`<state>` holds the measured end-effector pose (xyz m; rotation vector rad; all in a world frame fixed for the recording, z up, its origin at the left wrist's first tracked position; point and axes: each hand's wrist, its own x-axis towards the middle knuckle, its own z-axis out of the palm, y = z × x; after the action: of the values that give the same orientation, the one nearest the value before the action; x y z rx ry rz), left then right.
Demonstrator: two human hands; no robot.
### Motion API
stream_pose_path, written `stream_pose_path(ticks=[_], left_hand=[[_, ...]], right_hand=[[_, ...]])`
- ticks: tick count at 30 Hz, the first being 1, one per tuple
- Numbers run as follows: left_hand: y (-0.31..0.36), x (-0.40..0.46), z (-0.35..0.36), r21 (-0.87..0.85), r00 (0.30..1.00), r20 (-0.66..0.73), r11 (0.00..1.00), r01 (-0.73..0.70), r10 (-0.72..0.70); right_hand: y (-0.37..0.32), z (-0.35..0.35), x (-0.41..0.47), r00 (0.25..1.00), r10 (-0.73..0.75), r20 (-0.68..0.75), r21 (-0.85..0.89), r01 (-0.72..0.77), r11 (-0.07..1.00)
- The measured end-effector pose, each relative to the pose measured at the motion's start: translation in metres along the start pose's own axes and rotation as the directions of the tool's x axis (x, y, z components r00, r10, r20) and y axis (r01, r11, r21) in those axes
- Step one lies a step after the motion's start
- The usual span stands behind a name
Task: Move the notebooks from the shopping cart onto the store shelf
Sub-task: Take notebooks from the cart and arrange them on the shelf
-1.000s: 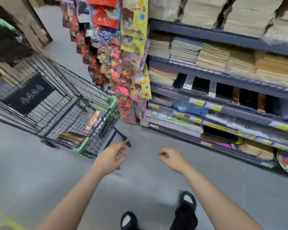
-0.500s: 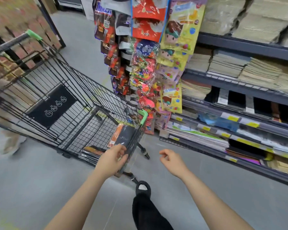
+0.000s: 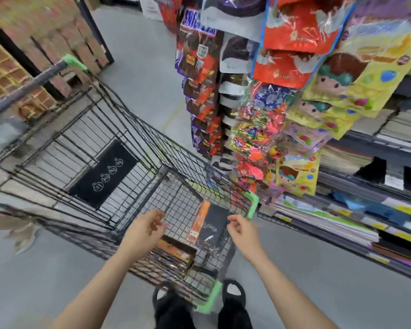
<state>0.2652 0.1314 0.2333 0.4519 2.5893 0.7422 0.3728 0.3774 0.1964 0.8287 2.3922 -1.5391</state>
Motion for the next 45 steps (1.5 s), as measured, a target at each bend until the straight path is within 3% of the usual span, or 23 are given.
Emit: stream_pose_path(ticks=[4,7,11,14,17,20,25,29,36,39,45], left_hand=[[-0.035,0.049,0.009,0.000,0.984,0.173,0.999,-0.046,0.045],[-0.057,0.094,0.035,-0.007,0.939,0.328,0.995,-0.103,0.100],[-0.085,0.140,0.092,0.027,0.858,0.495,0.985,-0.172,0.137],[-0.107,0.162,0.137,-0.006,0.818,0.567,0.993,-0.116,0.099],[-0.123,0.172,0.175,-0.011,0.825,0.564,1.000,-0.026,0.027],[-0.130,0.176,0.213,-0.047,0.765,0.640,0.990,0.133,-0.073],[-0.125,0.176,0.232,-0.111,0.812,0.568,0.965,0.236,-0.133],[-0.127,0.176,0.218,-0.212,0.847,0.505,0.926,0.311,-0.169],[-0.130,0.189,0.192,-0.363,0.798,0.569,0.811,0.459,-0.197],[-0.150,0.201,0.164,-0.405,0.818,0.538,0.788,0.464,-0.205],[-0.213,0.229,0.113,-0.411,0.817,0.456,0.731,0.545,-0.353]], right_hand=[[-0.002,0.049,0.024,0.994,0.104,-0.019,0.005,-0.104,0.995],[0.009,0.090,0.044,0.969,0.211,-0.127,0.022,-0.210,0.977],[0.047,0.144,0.065,0.864,0.409,-0.293,0.062,-0.410,0.910],[0.081,0.175,0.084,0.782,0.545,-0.304,0.071,-0.552,0.831],[0.106,0.189,0.098,0.734,0.583,-0.348,0.047,-0.607,0.793],[0.127,0.199,0.112,0.716,0.597,-0.362,0.026,-0.633,0.774],[0.137,0.201,0.122,0.657,0.602,-0.454,0.065,-0.650,0.757],[0.124,0.201,0.124,0.659,0.583,-0.475,0.086,-0.624,0.776],[0.107,0.200,0.134,0.677,0.577,-0.456,0.208,-0.550,0.809],[0.109,0.206,0.132,0.682,0.604,-0.413,0.252,-0.552,0.795],[0.104,0.209,0.145,0.644,0.625,-0.442,0.097,-0.658,0.747]])
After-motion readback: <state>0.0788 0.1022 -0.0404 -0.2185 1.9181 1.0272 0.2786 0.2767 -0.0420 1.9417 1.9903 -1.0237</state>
